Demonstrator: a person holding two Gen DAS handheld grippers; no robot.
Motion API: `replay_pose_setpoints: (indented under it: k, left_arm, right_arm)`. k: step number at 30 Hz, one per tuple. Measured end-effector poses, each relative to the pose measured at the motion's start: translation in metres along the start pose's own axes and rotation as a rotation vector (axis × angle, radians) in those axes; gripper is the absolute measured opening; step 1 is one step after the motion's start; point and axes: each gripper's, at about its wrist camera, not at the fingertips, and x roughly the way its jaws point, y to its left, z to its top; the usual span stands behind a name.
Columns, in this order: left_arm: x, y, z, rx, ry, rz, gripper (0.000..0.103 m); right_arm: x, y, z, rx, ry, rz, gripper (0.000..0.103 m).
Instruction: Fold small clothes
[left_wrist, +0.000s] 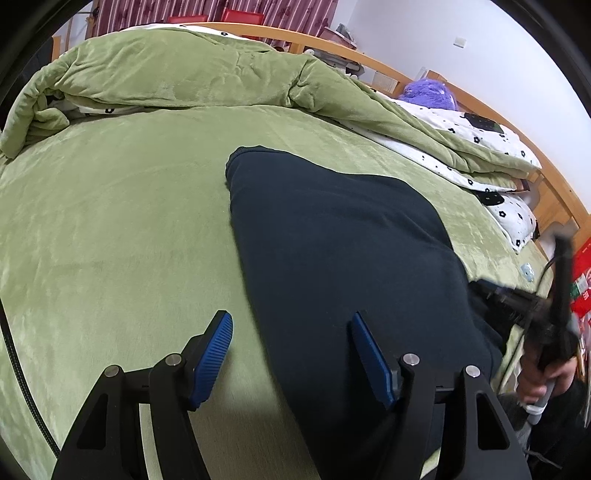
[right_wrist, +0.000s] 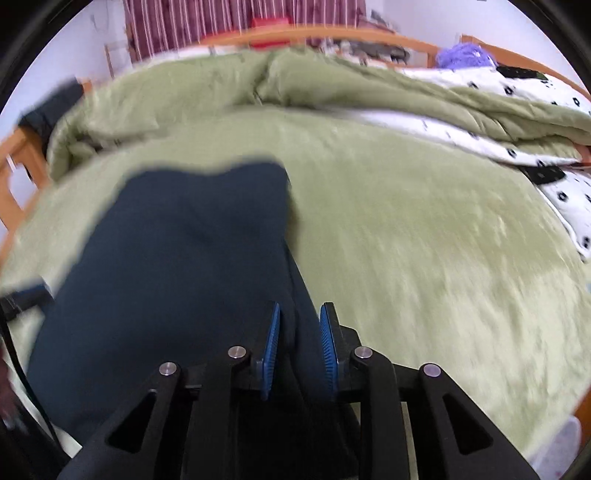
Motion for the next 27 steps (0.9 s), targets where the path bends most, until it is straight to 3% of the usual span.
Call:
replay_pose_setpoints:
  k: [3,9,13,20,27]
  left_arm:
    - [-0.007,-0.003,-0.006,0.007,-0.002,0.001,0.065]
    - [-0.032,-0.007,-0.016,0.015,-0.021,0.023,0.065]
    - [-0.057,-0.011,-0.021,0.019,-0.044,0.077,0.065]
    - [-0.104,-0.021,-0.027,0.031,-0.098,0.188,0.076]
    - [-0.154,-0.032,-0.039,0.044,-0.160,0.242,0.084]
  right_arm:
    - [0.003,-0.005,-0.014,0.025,0.058,-0.100,0.020]
    - [-0.047,-0.008,-0.018,0.088,-0.027,-0.069,0.021]
    - [-0.078,-0.001,-0.020,0.125,-0.077,-0.057,0.040]
    - [-0.126,0.027,-0.021,0.107,-0.118,-0.024,0.049]
    - [-0.177,0.054,-0.037,0.062,-0.193,-0.071,0.084]
